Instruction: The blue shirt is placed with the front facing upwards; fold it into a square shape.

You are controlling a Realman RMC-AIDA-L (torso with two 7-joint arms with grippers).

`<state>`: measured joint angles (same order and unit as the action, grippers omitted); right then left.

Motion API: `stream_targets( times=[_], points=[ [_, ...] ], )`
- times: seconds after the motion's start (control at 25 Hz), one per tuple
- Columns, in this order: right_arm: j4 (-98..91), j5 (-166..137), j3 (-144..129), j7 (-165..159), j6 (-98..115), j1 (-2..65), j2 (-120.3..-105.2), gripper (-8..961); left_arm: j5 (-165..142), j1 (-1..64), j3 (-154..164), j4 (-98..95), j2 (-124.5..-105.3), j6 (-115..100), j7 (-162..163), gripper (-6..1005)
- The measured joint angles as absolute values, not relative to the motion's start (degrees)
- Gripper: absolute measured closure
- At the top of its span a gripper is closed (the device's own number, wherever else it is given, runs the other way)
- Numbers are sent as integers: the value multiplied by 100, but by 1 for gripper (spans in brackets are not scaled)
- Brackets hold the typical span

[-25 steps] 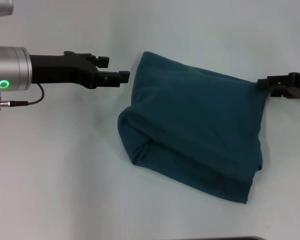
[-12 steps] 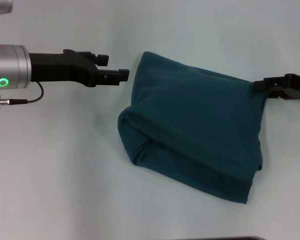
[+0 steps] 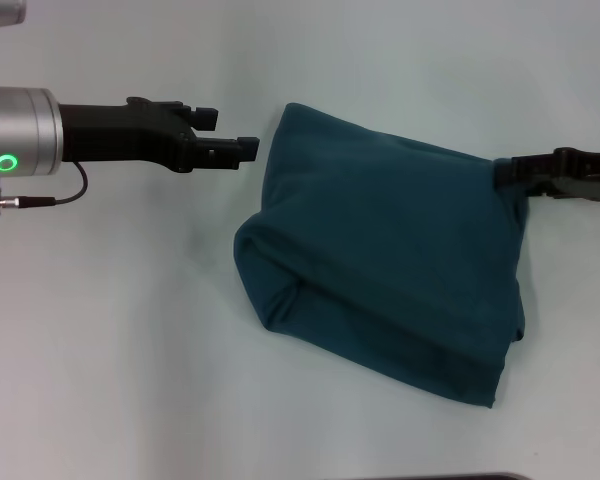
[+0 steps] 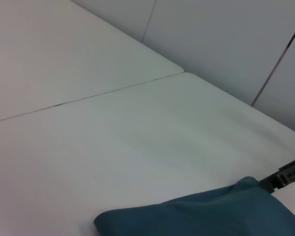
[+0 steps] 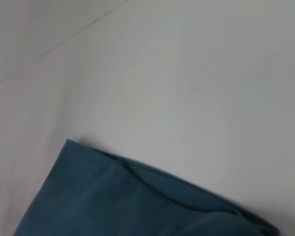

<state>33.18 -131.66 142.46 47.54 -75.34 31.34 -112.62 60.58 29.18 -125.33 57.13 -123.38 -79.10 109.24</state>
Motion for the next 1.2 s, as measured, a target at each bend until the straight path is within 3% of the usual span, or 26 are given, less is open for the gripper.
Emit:
stream_targets(
  times=[0.68,1.12,1.2],
  points=[
    [3304,-13166,14150,4799,-7571,3233,-11323,359,6055,2918,-12537,5713,-12330,-7901,10923,199],
    [3341,-13091,14034,4824,-7480,3339,-11405,604,6056,2903,-12552,5713,-12330,-7900,10880,199],
    [3343,-13017,14036,4861,-7400,3354,-11412,818,6056,2898,-12552,5711,-12330,-7892,10875,200]
  ],
)
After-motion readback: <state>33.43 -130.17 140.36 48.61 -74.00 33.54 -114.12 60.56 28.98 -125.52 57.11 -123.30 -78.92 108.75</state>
